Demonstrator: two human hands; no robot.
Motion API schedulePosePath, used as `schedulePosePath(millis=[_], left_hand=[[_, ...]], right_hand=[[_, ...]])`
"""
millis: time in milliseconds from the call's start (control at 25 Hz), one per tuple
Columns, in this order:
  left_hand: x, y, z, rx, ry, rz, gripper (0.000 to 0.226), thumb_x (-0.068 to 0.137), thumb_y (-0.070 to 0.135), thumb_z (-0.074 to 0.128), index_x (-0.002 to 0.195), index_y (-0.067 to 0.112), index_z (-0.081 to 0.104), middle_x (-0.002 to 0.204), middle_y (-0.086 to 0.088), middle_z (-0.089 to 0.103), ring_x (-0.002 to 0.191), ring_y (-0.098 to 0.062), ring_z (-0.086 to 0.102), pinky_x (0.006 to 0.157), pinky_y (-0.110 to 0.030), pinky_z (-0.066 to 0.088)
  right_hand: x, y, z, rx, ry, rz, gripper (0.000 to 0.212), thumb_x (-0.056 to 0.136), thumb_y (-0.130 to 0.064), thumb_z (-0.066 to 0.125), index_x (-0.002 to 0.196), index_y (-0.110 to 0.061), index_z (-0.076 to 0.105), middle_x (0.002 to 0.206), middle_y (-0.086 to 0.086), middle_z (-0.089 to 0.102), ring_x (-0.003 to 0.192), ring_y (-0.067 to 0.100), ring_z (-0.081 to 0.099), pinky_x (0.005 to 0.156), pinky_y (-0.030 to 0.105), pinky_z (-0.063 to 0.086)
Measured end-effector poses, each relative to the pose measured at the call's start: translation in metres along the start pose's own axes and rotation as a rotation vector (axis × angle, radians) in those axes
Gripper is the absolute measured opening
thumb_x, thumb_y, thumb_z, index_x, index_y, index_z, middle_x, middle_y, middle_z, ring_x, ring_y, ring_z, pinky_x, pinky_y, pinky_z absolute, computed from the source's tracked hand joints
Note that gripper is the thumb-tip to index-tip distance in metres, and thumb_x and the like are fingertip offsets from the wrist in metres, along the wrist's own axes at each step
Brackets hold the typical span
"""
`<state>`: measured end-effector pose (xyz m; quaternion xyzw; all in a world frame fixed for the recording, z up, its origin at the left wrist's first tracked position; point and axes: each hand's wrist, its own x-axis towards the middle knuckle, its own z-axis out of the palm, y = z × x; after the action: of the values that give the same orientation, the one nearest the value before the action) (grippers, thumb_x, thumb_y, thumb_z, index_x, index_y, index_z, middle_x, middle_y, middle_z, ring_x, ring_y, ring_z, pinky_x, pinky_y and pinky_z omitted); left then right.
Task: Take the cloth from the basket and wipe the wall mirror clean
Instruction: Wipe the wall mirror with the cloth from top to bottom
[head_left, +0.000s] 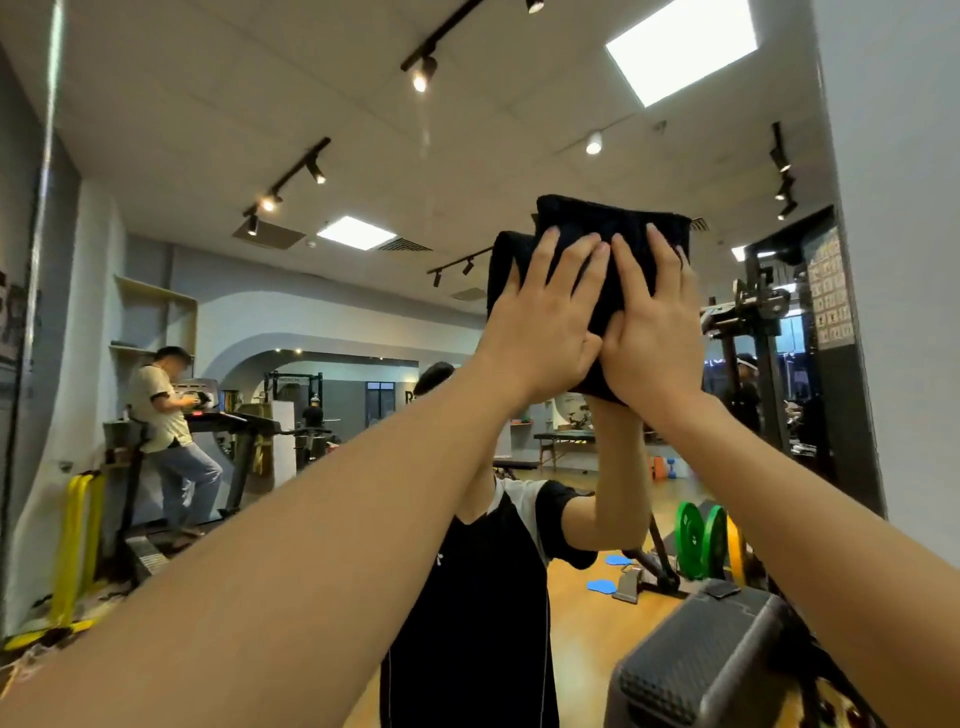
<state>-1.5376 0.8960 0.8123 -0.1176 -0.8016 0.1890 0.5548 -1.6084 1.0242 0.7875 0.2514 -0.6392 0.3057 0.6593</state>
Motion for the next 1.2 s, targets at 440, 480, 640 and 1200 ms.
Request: schedulePosePath(millis=[440, 480, 640, 1200], left_hand=[[-0.098, -0.183, -0.066, 0.024, 0.101, -0.043, 0.081, 0.086, 0.036, 0.034, 0.163, 0.01, 0.022, 0.167, -0.01, 0.023, 0.157, -0.035, 0.013, 0.123, -0.058, 0.032], [-0.106, -0.194, -0.069, 0.028, 0.108, -0.045, 0.081, 0.086, 0.035, 0.034, 0.162, 0.009, 0.023, 0.166, -0.011, 0.024, 0.156, -0.036, 0.014, 0.121, -0.058, 0.034], [-0.134, -0.209, -0.073, 0.011, 0.142, -0.103, 0.08, 0.085, 0.031, 0.038, 0.16, 0.005, 0.028, 0.163, -0.014, 0.028, 0.153, -0.04, 0.019, 0.114, -0.059, 0.043], [-0.126, 0.013, 0.018, -0.007, 0.072, -0.155, 0.083, 0.083, 0.036, 0.04, 0.158, 0.003, 0.028, 0.162, -0.018, 0.028, 0.152, -0.048, 0.019, 0.108, -0.068, 0.044]], right_hand=[[0.006, -0.204, 0.065, -0.023, -0.019, -0.064, 0.067, 0.095, -0.034, 0.023, 0.159, -0.021, 0.039, 0.167, 0.015, 0.03, 0.153, 0.044, 0.027, 0.123, 0.059, 0.03], [0.005, -0.217, 0.069, -0.017, -0.02, -0.068, 0.068, 0.095, -0.035, 0.023, 0.159, -0.021, 0.039, 0.168, 0.014, 0.03, 0.153, 0.044, 0.026, 0.124, 0.059, 0.029], [-0.008, -0.245, 0.077, 0.037, -0.04, -0.103, 0.066, 0.095, -0.032, 0.024, 0.157, -0.018, 0.043, 0.167, 0.014, 0.032, 0.153, 0.044, 0.026, 0.126, 0.058, 0.025], [-0.102, -0.04, 0.005, 0.048, -0.058, -0.206, 0.063, 0.093, -0.011, 0.042, 0.155, -0.012, 0.046, 0.166, 0.016, 0.033, 0.153, 0.042, 0.03, 0.114, 0.063, 0.041]])
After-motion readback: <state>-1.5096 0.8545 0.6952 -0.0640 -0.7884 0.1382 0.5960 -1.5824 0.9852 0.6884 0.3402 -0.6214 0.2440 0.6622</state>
